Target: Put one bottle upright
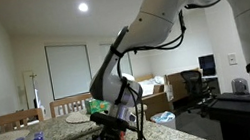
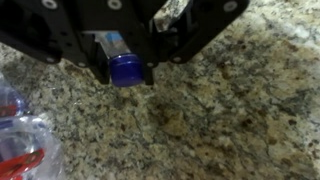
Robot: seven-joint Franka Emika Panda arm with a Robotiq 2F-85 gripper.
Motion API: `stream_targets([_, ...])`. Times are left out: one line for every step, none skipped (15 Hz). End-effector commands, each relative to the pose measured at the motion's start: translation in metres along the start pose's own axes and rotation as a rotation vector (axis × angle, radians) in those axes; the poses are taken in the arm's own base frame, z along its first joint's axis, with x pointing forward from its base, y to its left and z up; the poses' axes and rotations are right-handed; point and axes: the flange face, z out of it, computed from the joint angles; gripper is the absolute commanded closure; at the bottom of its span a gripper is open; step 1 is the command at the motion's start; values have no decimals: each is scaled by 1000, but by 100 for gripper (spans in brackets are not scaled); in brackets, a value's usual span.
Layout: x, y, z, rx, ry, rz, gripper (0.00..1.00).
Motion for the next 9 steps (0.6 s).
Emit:
stream_targets([-65, -46, -3, 132, -106, -100, 87])
stream_targets([-74, -55, -9, 175, -127, -113, 87])
stream_targets([-93, -71, -17, 215, -136, -131, 87])
stream_targets([-117, -89, -24, 242, -147, -161, 87])
stream_targets([-140, -112, -12, 278, -159, -205, 87])
stream_targets([-167, -127, -19, 306, -167, -239, 87])
stream_targets([-179, -139, -25, 331, -168, -264, 87])
stream_targets([-188, -148, -29, 355, -167, -284, 87])
stream_targets([-197, -159, -36, 377, -161, -294, 87])
